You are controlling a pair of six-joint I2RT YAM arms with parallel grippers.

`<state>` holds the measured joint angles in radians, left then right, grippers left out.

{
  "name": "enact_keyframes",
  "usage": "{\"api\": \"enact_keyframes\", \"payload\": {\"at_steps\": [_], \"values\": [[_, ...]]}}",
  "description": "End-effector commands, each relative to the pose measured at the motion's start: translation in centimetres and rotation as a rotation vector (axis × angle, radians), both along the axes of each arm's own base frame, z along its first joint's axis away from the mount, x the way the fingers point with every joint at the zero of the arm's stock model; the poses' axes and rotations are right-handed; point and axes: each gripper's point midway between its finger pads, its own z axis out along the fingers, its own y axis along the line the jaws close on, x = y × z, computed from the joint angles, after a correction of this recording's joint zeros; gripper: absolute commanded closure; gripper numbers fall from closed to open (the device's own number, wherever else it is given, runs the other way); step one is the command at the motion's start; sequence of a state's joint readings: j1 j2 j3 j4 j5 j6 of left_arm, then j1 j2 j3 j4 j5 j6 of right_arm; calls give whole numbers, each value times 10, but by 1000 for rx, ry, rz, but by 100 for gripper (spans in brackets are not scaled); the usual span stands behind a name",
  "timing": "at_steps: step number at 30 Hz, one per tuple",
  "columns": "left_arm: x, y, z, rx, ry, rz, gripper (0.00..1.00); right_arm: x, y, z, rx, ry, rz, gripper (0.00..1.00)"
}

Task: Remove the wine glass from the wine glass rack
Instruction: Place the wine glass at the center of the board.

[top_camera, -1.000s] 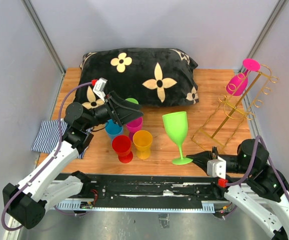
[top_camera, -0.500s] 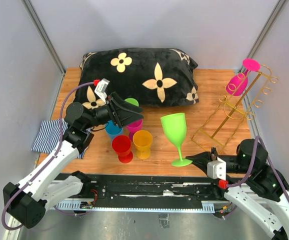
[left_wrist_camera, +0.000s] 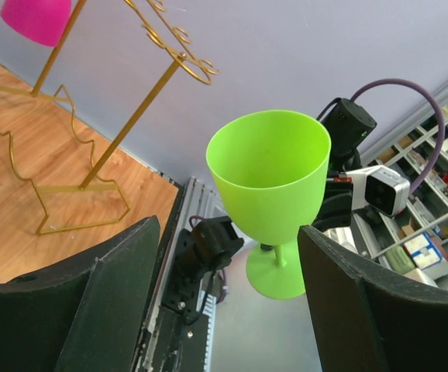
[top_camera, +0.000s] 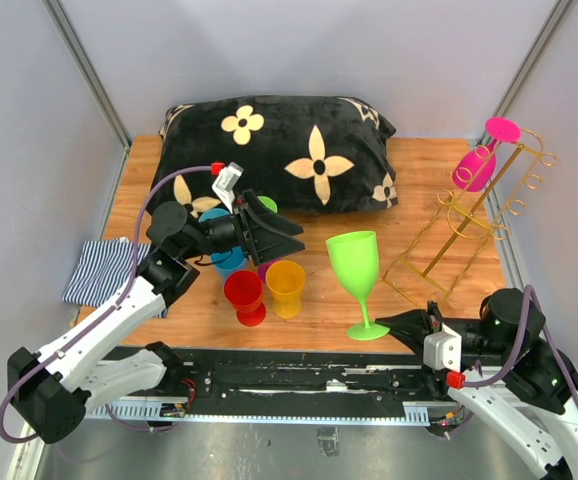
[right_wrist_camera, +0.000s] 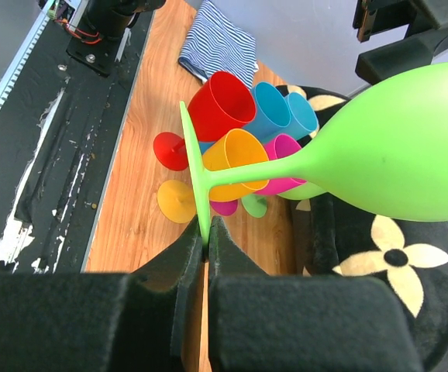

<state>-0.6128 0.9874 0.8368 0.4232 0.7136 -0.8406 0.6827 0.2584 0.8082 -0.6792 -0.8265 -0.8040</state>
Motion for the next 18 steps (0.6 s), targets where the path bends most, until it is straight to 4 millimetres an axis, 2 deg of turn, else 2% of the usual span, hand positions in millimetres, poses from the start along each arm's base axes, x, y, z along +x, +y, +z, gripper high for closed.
{"api": "enact_keyframes", "payload": {"at_steps": [1, 3, 10, 14, 18], "values": [[-3, -3, 12, -12, -52, 4, 25, -9, 1, 1, 19, 3, 41, 99], [-4, -3, 10, -5, -59, 1, 25, -10, 1, 2, 22, 0, 45, 99], [0, 1, 10, 5, -65, 49, 13, -11, 2, 2, 26, 8, 50, 99], [0, -3, 11, -5, -71, 16, 12, -11, 2, 4, 29, -4, 51, 99], [-11, -6, 20, -52, -100, -54, 13, -10, 6, -2, 25, 9, 69, 99]]}}
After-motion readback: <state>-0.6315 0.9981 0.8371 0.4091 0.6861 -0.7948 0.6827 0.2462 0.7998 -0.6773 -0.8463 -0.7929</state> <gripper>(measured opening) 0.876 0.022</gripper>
